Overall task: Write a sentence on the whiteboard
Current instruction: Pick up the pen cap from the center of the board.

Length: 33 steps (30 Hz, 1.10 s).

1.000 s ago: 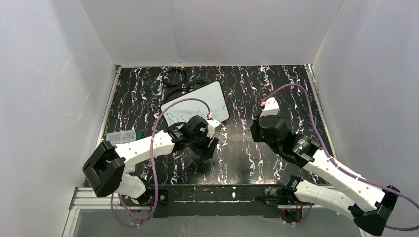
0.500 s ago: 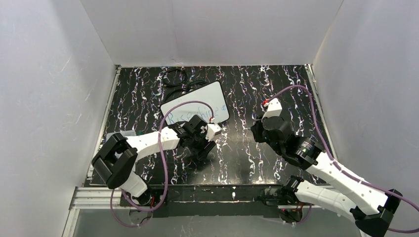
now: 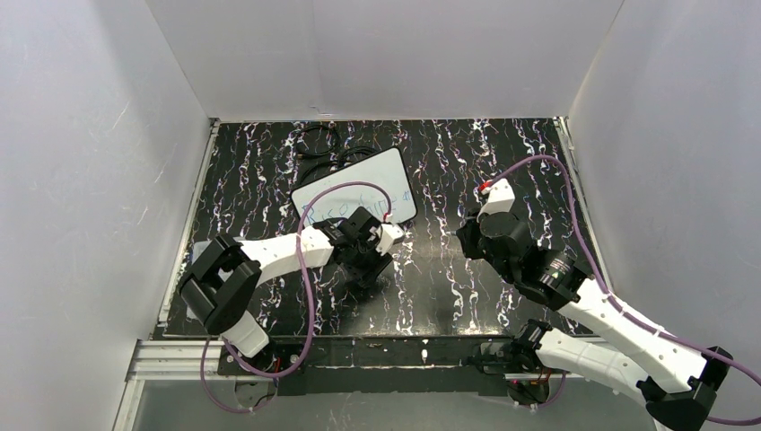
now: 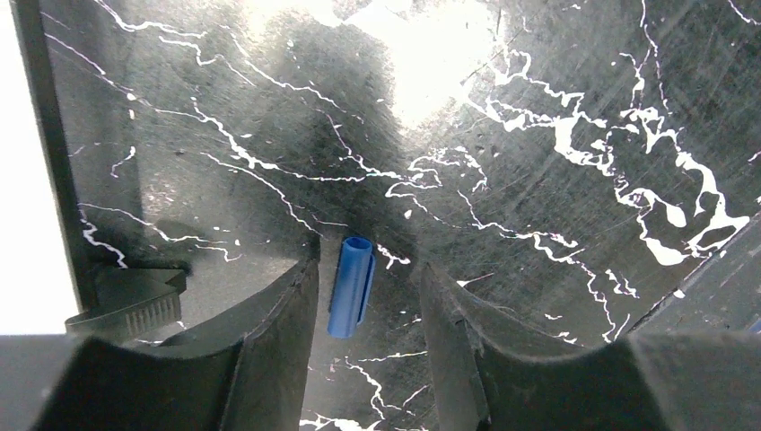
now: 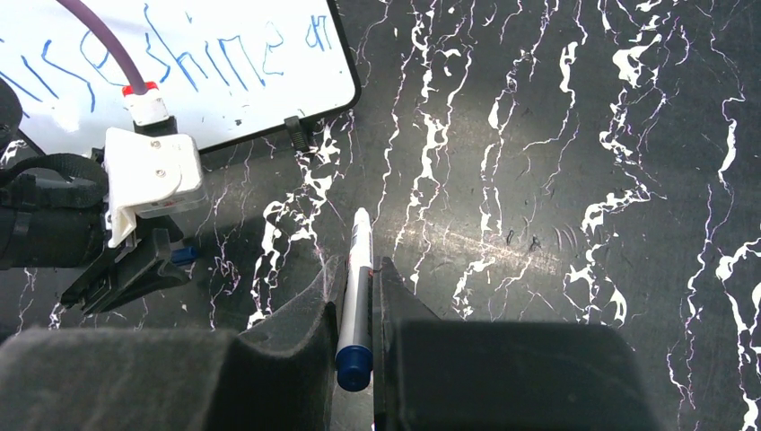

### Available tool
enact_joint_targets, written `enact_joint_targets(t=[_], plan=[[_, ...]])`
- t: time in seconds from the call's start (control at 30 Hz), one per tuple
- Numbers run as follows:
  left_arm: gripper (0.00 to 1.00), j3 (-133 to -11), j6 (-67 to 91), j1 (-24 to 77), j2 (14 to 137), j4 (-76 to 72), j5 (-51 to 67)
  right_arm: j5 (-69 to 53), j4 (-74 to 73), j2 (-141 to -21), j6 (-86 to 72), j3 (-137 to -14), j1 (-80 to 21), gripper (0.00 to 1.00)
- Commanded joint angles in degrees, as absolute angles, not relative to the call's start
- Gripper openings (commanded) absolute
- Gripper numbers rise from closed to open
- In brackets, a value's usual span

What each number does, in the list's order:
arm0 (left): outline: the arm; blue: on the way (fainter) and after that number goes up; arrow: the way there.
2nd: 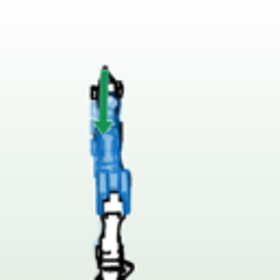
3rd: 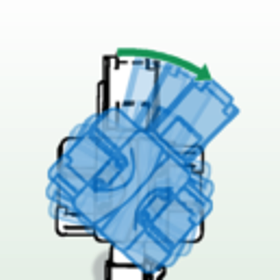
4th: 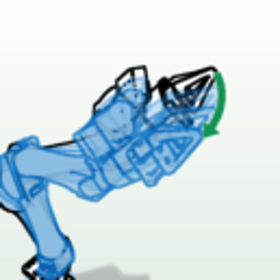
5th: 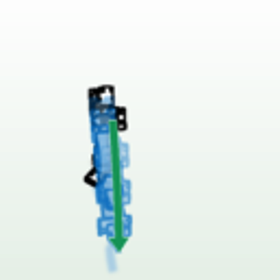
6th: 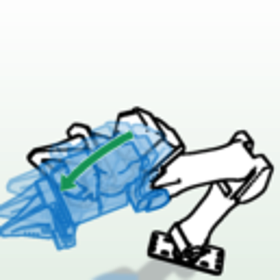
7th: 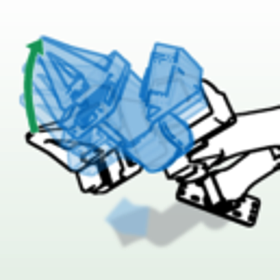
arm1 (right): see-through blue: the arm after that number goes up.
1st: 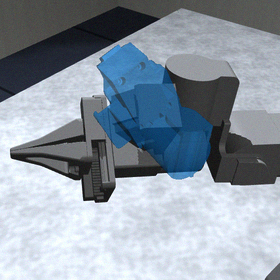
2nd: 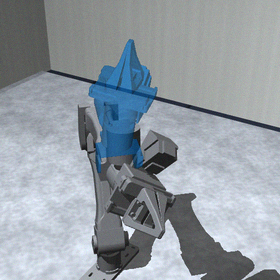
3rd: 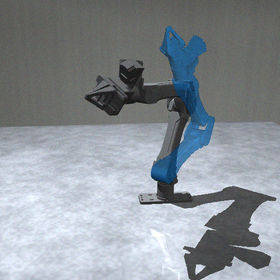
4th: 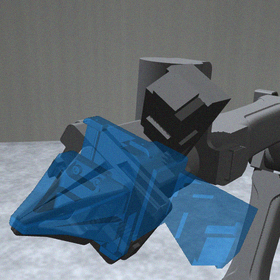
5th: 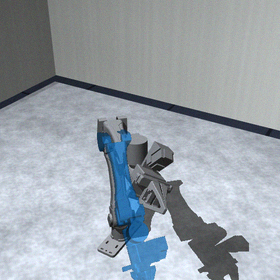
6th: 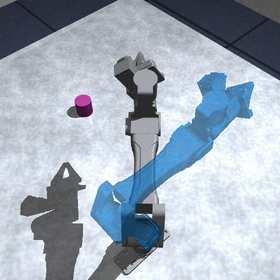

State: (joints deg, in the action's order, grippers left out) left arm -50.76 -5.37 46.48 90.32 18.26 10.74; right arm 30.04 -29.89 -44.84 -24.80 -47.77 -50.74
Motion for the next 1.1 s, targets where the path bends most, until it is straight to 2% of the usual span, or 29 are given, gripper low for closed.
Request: enact_joint_targets(t=[0.0, 0.37, 0.63, 0.9, 1.07], plan=[[0.43, -54.19, -2.59, 46.36, 90.6, 24.04, 7.13, 31.98, -27.72, -43.78, -24.01, -47.08, -50.63, 0.01], [0.46, -52.05, 7.74, 46.89, 88.91, 24.72, 3.75, 32.26, -26.9, -43.14, -23.7, -46.67, -50.67, 0.01], [0.42, -50.56, 10.55, 49.39, 89.27, 24.08, 1.16, 32.9, -26.78, -42.64, -23.83, -46.67, -50.63, 0.01], [0.37, -48.82, 14.31, 52.01, 89.54, 24.3, -2.57, 33.23, -26.28, -42.43, -23.99, -46.49, -50.67, 0.01], [0.25, -48.8, 15.34, 52.22, 89.88, 24.96, -4.86, 33.12, -26.28, -42.28, -24.08, -46.28, -50.62, 0.01]])
